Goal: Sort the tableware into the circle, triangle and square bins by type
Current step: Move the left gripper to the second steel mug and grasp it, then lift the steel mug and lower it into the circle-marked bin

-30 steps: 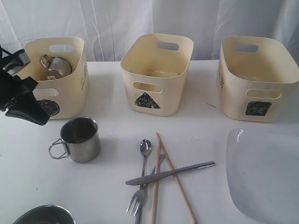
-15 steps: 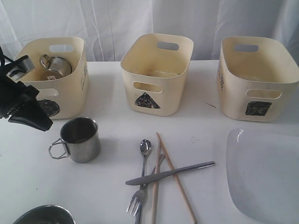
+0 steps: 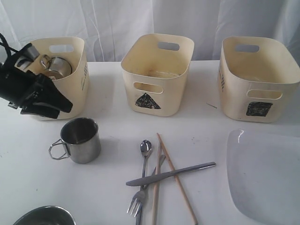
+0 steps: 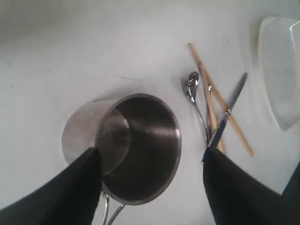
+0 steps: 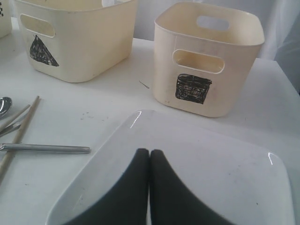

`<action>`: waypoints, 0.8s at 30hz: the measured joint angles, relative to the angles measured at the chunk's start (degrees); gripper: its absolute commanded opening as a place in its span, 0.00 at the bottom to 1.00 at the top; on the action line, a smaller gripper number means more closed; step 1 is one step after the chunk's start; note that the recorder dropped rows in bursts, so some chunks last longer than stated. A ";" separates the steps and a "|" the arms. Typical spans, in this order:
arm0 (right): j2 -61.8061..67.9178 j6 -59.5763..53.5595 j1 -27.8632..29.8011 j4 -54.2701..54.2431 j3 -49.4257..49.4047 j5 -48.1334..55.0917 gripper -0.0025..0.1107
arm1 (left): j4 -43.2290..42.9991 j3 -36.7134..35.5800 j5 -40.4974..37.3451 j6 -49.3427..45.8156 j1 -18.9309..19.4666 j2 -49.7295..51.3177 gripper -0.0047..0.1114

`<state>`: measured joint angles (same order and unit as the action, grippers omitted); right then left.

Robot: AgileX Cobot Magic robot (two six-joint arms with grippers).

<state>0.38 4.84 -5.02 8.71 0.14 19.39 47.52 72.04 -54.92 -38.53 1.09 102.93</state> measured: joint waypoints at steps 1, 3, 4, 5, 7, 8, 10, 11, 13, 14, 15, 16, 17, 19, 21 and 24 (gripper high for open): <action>0.00 0.00 0.00 0.00 0.00 0.00 0.02 | -1.42 0.00 0.65 0.00 -0.81 0.10 0.61; 0.00 0.00 0.00 0.00 0.00 0.00 0.02 | -4.67 0.00 1.65 0.58 -2.59 0.32 0.61; 0.00 0.00 0.00 0.00 0.00 0.00 0.02 | -6.67 0.00 2.04 1.44 -3.46 0.65 0.61; 0.00 0.00 0.00 0.00 0.00 0.00 0.02 | -8.44 0.00 2.43 2.46 -4.34 0.90 0.61; 0.00 0.00 0.00 0.00 0.00 0.00 0.02 | -11.55 0.00 3.46 4.83 -5.66 1.31 0.61; 0.00 0.00 0.00 0.00 0.00 0.00 0.02 | -13.09 0.00 4.16 6.00 -6.31 1.39 0.61; 0.00 0.00 0.00 0.00 0.00 0.00 0.02 | -14.82 0.00 5.82 7.40 -7.18 1.52 0.61; 0.00 0.00 0.00 0.00 0.00 0.00 0.02 | -15.22 0.00 6.80 7.88 -7.68 1.61 0.61; 0.00 0.00 0.00 0.00 0.00 0.00 0.02 | -15.87 -0.37 8.96 8.12 -8.40 1.86 0.61; 0.00 0.00 0.00 0.00 0.00 0.00 0.02 | -15.91 -0.49 9.85 8.27 -8.70 2.00 0.60; 0.00 0.00 0.00 0.00 0.00 0.00 0.02 | -15.91 -0.62 10.60 8.36 -8.96 2.24 0.59; 0.00 0.00 0.00 0.00 0.00 0.00 0.02 | -15.91 -0.86 11.28 8.49 -9.20 2.56 0.56; 0.00 0.00 0.00 0.00 0.00 0.00 0.02 | -15.91 -0.86 11.65 8.49 -9.41 2.74 0.53; 0.00 0.00 0.00 0.00 0.00 0.00 0.02 | -15.91 -0.98 12.18 8.49 -9.57 3.39 0.43; 0.00 0.00 0.00 0.00 0.00 0.00 0.02 | -15.91 -0.98 12.45 8.49 -9.57 4.17 0.34; 0.00 0.00 0.00 0.00 0.00 0.00 0.02 | -15.90 -0.98 12.69 8.49 -9.57 5.20 0.20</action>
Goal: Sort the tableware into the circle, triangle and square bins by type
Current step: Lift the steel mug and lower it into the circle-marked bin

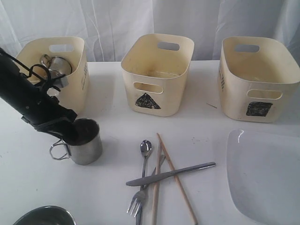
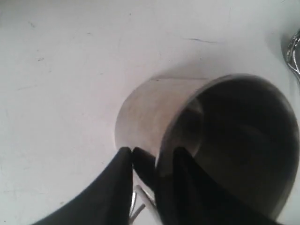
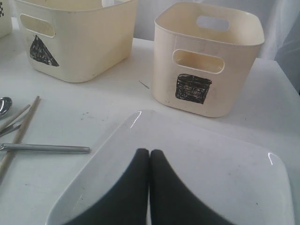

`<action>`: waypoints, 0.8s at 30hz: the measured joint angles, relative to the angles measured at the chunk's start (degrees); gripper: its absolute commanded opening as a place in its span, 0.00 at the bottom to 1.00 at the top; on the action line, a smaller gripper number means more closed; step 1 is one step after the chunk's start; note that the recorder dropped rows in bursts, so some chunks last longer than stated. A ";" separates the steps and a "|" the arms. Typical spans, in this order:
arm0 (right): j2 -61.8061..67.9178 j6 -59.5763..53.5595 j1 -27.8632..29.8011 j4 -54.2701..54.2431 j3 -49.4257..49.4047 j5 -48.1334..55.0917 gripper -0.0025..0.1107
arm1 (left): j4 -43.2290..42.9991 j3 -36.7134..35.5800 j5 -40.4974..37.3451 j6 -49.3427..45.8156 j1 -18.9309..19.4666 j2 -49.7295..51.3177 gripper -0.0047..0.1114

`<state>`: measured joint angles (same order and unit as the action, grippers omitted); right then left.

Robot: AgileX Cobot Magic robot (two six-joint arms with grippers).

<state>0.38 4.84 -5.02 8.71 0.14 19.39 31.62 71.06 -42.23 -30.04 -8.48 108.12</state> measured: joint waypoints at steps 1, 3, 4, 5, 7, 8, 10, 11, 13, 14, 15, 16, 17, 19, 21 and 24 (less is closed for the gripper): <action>0.00 0.00 0.00 0.00 0.00 0.00 0.02 | 0.03 0.00 0.12 0.11 0.00 0.24 0.15; 0.00 0.00 0.00 0.00 0.00 0.00 0.02 | -0.11 0.00 -0.02 0.93 0.00 0.67 0.06; 0.00 0.00 0.00 0.00 0.00 0.00 0.02 | -0.23 0.00 -0.34 1.14 0.00 0.90 0.04; 0.00 0.00 0.00 0.00 0.00 0.00 0.02 | -0.23 0.00 -0.76 1.43 0.00 1.02 0.04; 0.00 0.00 0.00 0.00 0.00 0.00 0.02 | -0.72 0.00 -1.90 1.65 0.00 0.91 0.04; 0.00 0.00 0.00 0.00 0.00 0.00 0.02 | -1.16 0.00 -2.71 1.80 0.00 0.61 0.04; 0.00 0.00 0.00 0.00 0.00 0.00 0.02 | -1.86 0.00 -4.27 1.90 0.00 -0.39 0.04; 0.00 0.00 0.00 0.00 0.00 0.00 0.02 | -2.51 0.00 -5.42 1.90 0.00 -1.47 0.04; 0.00 0.00 0.00 0.00 0.00 0.00 0.02 | -3.63 0.00 -7.25 1.90 0.00 -3.68 0.04; 0.00 0.00 0.00 0.00 0.00 0.00 0.02 | -4.74 0.28 -8.83 1.90 0.00 -5.11 0.04; 0.00 0.00 0.00 0.00 0.00 0.00 0.02 | -5.62 0.78 -9.88 1.99 0.00 -6.72 0.04; 0.00 0.00 0.00 0.00 0.00 0.00 0.02 | -6.66 1.28 -10.84 1.99 0.00 -8.15 0.04; 0.00 0.00 0.00 0.00 0.00 0.00 0.02 | -8.42 2.17 -11.96 1.99 0.00 -10.47 0.04; 0.00 0.00 0.00 0.00 0.00 0.00 0.02 | -11.64 3.59 -12.61 1.99 0.00 -13.84 0.04; 0.00 0.00 0.00 0.00 0.00 0.00 0.02 | -15.44 5.36 -10.80 2.39 0.00 -17.97 0.04; 0.00 0.00 0.00 0.00 0.00 0.00 0.02 | -18.65 6.49 -0.92 2.77 0.00 -22.84 0.04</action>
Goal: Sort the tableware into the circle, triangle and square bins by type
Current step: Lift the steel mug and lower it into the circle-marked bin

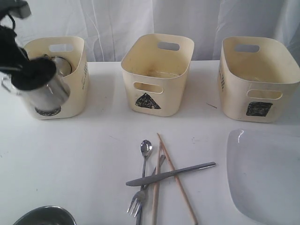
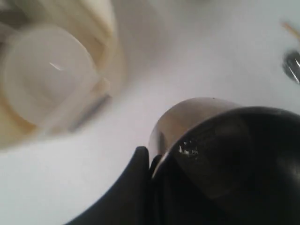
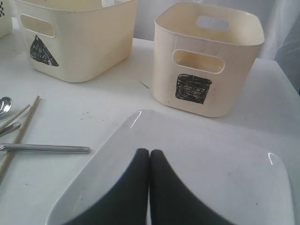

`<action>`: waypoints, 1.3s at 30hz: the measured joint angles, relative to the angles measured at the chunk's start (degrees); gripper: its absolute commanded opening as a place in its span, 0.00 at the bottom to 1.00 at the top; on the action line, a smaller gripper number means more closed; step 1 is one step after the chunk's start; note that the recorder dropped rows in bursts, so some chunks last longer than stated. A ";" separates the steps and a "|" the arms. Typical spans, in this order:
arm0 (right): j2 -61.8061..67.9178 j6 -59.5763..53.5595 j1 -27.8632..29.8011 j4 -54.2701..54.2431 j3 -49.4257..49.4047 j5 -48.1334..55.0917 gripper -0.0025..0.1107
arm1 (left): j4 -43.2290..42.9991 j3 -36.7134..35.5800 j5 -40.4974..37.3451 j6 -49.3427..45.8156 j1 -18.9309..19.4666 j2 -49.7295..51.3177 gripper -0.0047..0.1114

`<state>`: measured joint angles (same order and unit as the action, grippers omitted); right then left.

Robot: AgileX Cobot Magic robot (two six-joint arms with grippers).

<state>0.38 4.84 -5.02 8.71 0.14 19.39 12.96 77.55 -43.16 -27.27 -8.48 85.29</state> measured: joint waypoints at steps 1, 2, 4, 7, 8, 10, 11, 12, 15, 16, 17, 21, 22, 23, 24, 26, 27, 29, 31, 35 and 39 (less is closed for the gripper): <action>0.00 0.00 0.00 0.00 0.00 0.00 0.02 | -0.40 0.08 4.77 0.41 0.00 -0.88 0.04; 0.00 0.00 0.00 0.00 0.00 0.00 0.02 | -0.40 0.08 9.66 1.10 0.00 -1.18 0.04; 0.00 0.00 0.00 0.00 0.00 0.00 0.02 | -0.40 0.13 18.46 2.85 0.00 -0.97 0.04; 0.00 0.00 0.00 0.00 0.00 0.00 0.02 | -0.17 0.13 32.15 5.35 0.00 1.32 0.04; 0.00 0.00 0.00 0.00 0.00 0.00 0.02 | -0.17 0.13 35.94 5.83 0.00 2.51 0.04; 0.00 0.00 0.00 0.00 0.00 0.00 0.02 | 0.05 0.13 41.21 5.97 0.00 5.06 0.04; 0.00 0.00 0.00 0.00 0.00 0.00 0.02 | 0.05 0.13 43.16 5.72 0.00 6.68 0.04; 0.00 0.00 0.00 0.00 0.00 0.00 0.02 | 0.05 0.13 44.73 5.27 0.00 8.36 0.04; 0.00 0.00 0.00 0.00 0.00 0.00 0.02 | 0.05 0.13 47.70 3.66 0.00 13.25 0.04; 0.00 0.00 0.00 0.00 0.00 0.00 0.02 | 0.05 0.13 48.57 3.60 0.00 14.33 0.04; 0.00 0.00 0.00 0.00 0.00 0.00 0.02 | 0.05 0.13 49.48 3.22 0.00 15.48 0.04; 0.00 0.00 0.00 0.00 0.00 0.00 0.02 | 0.10 0.13 51.77 3.23 0.00 17.88 0.12; 0.00 0.00 0.00 0.00 0.00 0.00 0.02 | 0.19 0.13 51.67 3.23 0.00 18.11 0.17; 0.00 0.00 0.00 0.00 0.00 0.00 0.02 | 0.19 0.13 50.82 3.23 0.00 18.26 0.22; 0.00 0.00 0.00 0.00 0.00 0.00 0.02 | 0.35 0.13 49.87 3.55 0.00 18.35 0.26; 0.00 0.00 0.00 0.00 0.00 0.00 0.02 | 0.46 0.13 48.29 4.89 0.00 18.49 0.36; 0.00 0.00 0.00 0.00 0.00 0.00 0.02 | 0.46 0.13 47.73 5.88 0.00 18.49 0.41; 0.00 0.00 0.00 0.00 0.00 0.00 0.02 | 0.46 0.13 47.57 7.94 0.00 18.61 0.48; 0.00 0.00 0.00 0.00 0.00 0.00 0.02 | 0.56 0.13 47.34 9.65 0.00 18.61 0.51; 0.00 0.00 0.00 0.00 0.00 0.00 0.02 | 0.67 0.13 45.16 11.14 0.00 17.45 0.52; 0.00 0.00 0.00 0.00 0.00 0.00 0.02 | 1.59 0.13 35.16 12.02 0.00 11.78 0.52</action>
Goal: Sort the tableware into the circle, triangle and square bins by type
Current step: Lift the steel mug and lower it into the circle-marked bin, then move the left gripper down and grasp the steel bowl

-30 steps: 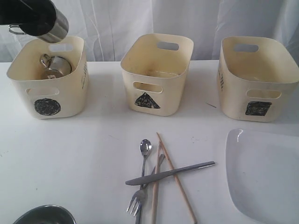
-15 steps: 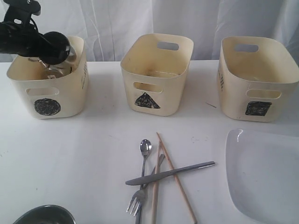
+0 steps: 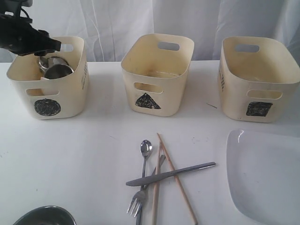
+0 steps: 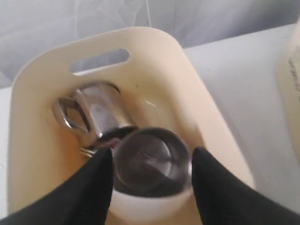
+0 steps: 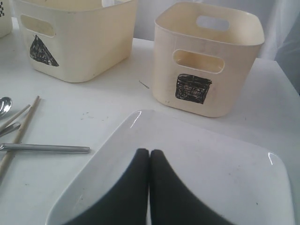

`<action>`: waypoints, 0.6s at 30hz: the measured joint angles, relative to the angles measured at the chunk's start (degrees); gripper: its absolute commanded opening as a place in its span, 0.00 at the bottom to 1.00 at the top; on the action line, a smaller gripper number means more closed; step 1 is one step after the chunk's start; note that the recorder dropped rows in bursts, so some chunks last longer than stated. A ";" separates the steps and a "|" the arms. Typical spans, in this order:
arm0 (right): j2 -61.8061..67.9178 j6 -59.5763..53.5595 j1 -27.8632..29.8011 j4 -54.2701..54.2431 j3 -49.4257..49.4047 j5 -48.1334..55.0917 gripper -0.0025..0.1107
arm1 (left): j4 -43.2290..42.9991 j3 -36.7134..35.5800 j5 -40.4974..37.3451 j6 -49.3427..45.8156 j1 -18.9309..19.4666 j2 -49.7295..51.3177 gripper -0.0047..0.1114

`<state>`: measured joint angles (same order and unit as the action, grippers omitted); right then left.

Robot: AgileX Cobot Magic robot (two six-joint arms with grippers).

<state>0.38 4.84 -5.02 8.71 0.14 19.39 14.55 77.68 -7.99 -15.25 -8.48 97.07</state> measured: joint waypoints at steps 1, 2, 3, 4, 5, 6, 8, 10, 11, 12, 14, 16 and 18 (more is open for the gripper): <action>0.00 0.00 0.00 0.00 0.00 0.00 0.02 | 0.55 0.00 -3.41 0.42 0.00 -1.36 0.52; 0.00 0.00 0.00 0.00 0.00 0.00 0.02 | 1.67 0.00 -14.10 2.71 0.00 -4.91 0.52; 0.00 0.00 0.00 0.00 0.00 0.00 0.02 | 2.33 0.00 -18.99 3.81 0.00 -6.01 0.52; 0.00 0.00 0.00 0.00 0.00 0.00 0.02 | 4.10 0.00 -31.72 5.00 0.00 -7.76 0.52; 0.00 0.00 0.00 0.00 0.00 0.00 0.02 | 4.97 0.00 -37.96 5.16 0.00 -8.02 0.52; 0.00 0.00 0.00 0.00 0.00 0.00 0.02 | 6.45 -0.55 -48.27 5.17 -0.09 -8.11 0.52; 0.00 0.00 0.00 0.00 0.00 0.00 0.02 | 6.92 -3.20 -55.81 2.29 -0.13 -8.11 0.52; 0.00 0.00 0.00 0.00 0.00 0.00 0.02 | 7.47 -7.22 -56.55 -1.90 -0.13 -8.11 0.52; 0.00 0.00 0.00 0.00 0.00 0.00 0.02 | 8.42 -9.36 -56.55 -4.00 -0.13 -8.11 0.52; 0.00 0.00 0.00 0.00 0.00 0.00 0.02 | 10.17 -11.65 -56.55 -6.70 -0.13 -8.11 0.52; 0.00 0.00 0.00 0.00 0.00 0.00 0.02 | 14.13 -16.87 -56.55 -13.24 -0.13 -8.11 0.52; 0.00 0.00 0.00 0.00 0.00 0.00 0.02 | 16.70 -22.40 -56.43 -19.20 -0.13 -8.11 0.52; 0.00 0.00 0.00 0.00 0.00 0.00 0.02 | 17.38 -25.94 -53.83 -22.19 -0.13 -8.11 0.52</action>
<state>0.38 4.84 -5.02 8.71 0.14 19.39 31.93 51.73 -61.82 -37.44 -8.61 88.96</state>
